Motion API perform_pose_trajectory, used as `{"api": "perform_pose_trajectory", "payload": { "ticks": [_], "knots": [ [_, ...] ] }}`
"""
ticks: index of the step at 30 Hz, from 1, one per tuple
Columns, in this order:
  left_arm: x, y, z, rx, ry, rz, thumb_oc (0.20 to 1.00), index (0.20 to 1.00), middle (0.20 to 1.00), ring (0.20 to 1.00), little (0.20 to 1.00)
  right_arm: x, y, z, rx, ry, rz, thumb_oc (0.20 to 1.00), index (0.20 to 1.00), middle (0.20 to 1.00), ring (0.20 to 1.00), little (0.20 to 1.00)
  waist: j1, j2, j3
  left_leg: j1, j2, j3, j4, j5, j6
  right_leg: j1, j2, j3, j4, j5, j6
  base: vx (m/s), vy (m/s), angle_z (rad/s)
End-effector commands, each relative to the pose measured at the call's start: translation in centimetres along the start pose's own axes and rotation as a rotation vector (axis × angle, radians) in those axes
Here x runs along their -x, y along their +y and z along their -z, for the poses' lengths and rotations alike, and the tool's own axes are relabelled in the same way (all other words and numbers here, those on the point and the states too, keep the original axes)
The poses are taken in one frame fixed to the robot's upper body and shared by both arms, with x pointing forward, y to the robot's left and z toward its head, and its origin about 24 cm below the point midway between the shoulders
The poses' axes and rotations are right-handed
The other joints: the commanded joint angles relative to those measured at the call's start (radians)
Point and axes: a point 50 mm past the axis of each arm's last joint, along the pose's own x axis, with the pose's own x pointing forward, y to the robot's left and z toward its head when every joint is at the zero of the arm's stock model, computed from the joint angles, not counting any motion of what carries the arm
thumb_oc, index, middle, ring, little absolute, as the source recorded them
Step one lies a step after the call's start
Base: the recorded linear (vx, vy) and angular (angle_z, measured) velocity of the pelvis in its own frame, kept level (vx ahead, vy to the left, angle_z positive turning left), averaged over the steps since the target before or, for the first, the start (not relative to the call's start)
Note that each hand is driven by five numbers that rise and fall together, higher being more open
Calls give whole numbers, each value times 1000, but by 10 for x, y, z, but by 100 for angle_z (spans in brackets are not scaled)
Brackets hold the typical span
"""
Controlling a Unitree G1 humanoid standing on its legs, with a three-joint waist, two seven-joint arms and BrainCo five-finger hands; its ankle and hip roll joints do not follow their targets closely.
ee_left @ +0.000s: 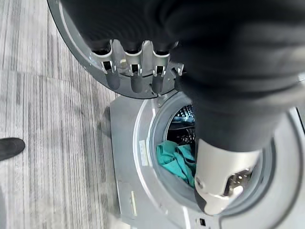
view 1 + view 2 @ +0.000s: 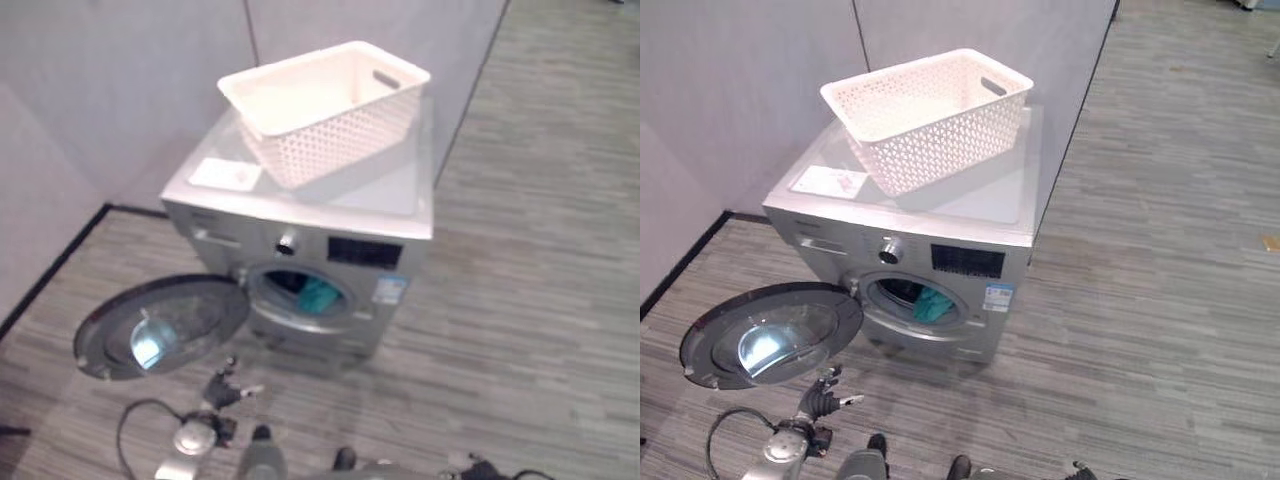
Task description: Grab the laundry basket,head to the washer,open it,put in the laundry and shut it.
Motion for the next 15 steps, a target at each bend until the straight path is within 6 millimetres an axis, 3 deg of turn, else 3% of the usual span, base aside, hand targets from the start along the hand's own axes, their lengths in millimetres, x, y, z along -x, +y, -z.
{"api": "perform_pose_trajectory", "payload": {
  "ticks": [1,4,7,11,15],
  "knots": [
    [4,3,-13,19,-80,2,1000,1000,1000,1000,1000,0,0,0,27,-7,-9,1000,1000,1000,1000,1000,-15,0,-13,-15,33,14,-41,40,48,78,-17,61,-107,-10,167,155,136,2],
    [8,5,-5,9,-56,1,1000,1000,1000,1000,1000,1,5,3,26,-8,-36,1000,1000,1000,1000,1000,-18,16,-29,64,53,60,-163,64,20,91,-10,53,-108,-5,178,128,106,19],
    [10,10,-5,-4,-64,-13,1000,1000,1000,1000,1000,2,8,5,36,-7,-52,1000,1000,1000,1000,1000,-17,23,-34,87,47,61,-202,66,12,96,-9,49,-115,1,180,53,66,17],
    [16,27,-17,8,-139,-77,1000,1000,1000,1000,1000,4,16,10,57,-1,-82,1000,1000,1000,1000,1000,-5,32,-40,132,42,70,-263,69,-2,99,-6,41,-131,13,190,5,38,3],
    [43,65,-45,32,-323,-221,1000,1000,1000,1000,1000,5,21,16,64,16,-105,1000,1000,1000,1000,1000,22,38,-45,142,39,70,-274,84,-16,112,-3,29,-147,16,194,-9,14,14]
  ]
}}
